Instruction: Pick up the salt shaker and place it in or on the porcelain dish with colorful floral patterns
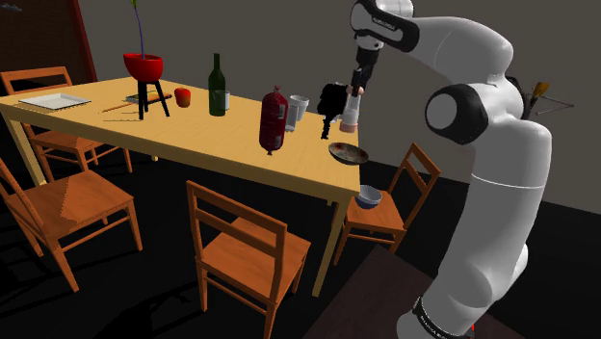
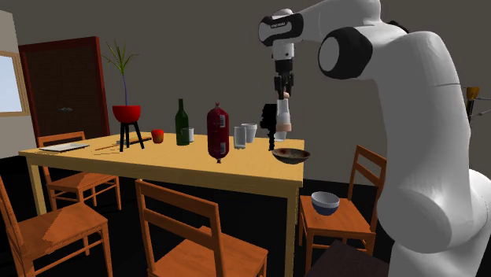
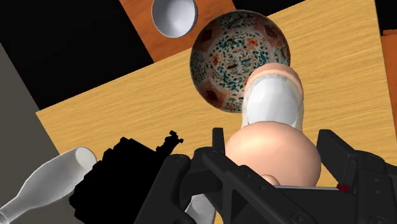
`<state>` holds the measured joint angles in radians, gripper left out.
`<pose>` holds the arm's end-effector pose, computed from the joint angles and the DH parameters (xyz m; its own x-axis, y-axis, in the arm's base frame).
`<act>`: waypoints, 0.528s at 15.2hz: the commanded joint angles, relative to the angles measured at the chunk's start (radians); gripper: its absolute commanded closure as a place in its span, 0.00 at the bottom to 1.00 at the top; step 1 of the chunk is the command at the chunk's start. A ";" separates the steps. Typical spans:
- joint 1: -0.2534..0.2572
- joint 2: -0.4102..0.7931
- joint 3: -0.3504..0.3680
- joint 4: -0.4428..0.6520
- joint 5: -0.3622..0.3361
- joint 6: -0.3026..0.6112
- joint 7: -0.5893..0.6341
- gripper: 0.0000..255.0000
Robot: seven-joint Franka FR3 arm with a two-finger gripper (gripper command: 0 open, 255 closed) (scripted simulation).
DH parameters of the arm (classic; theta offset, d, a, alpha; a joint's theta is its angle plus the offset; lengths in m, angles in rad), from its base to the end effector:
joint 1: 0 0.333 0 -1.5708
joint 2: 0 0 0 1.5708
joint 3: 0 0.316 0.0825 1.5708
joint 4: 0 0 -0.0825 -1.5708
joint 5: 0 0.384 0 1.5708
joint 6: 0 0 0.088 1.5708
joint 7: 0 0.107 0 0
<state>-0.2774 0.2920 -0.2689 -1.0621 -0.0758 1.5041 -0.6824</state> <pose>0.5485 -0.3036 0.6885 0.9891 0.1446 0.0292 0.1350 -0.9668 0.2168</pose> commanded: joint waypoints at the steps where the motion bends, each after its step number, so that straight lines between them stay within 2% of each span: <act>1: -0.046 0.059 -0.014 0.112 0.028 -0.049 -0.053 1.00; 3: -0.104 0.138 -0.024 0.262 0.062 -0.115 -0.103 1.00; 5: -0.174 0.255 -0.023 0.482 0.102 -0.213 -0.141 1.00; 6: -0.152 0.199 -0.024 0.367 0.085 -0.156 -0.137 1.00; 8: -0.128 0.139 -0.027 0.236 0.069 -0.085 -0.129 1.00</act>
<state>-0.4150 0.4580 -0.2949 -0.7669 -0.0001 1.3861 -0.8128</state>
